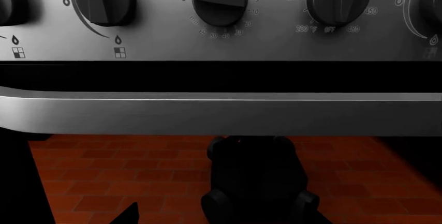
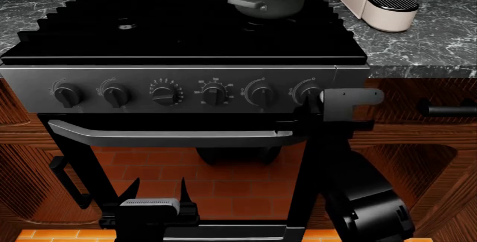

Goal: Turn off the front right burner of the stove.

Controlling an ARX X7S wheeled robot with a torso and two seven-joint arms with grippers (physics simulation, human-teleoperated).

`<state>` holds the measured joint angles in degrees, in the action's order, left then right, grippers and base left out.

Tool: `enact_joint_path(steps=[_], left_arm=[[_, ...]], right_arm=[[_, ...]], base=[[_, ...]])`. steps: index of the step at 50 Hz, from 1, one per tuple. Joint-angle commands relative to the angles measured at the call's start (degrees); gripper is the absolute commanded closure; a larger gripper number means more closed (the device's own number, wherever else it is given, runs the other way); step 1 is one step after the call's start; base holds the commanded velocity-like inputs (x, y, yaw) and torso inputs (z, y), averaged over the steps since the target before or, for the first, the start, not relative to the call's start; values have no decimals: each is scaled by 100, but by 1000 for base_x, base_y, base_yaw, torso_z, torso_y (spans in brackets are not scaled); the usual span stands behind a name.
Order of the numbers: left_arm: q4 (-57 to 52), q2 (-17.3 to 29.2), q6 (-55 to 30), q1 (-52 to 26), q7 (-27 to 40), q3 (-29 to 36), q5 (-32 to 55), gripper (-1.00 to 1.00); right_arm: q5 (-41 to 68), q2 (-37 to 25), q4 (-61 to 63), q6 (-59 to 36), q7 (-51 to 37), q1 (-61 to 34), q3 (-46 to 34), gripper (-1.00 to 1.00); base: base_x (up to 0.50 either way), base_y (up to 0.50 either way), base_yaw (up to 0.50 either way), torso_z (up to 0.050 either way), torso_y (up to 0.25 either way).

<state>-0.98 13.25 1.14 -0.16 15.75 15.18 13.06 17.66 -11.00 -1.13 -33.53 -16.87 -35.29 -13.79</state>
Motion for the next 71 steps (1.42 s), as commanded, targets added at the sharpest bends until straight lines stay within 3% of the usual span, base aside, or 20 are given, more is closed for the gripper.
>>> enact_joint_path(steps=[1,71], left_arm=[[2,20,1,-8,26,29,20,-100],[15,146,53,-38,165,186,145,-100]], right_arm=[[508,112,-93,43,157,-28,177,100],[2150,587,-446,-223,-346,-182,1215,100]], base=[[0,0,3,0,0],[5,0,3,0,0]])
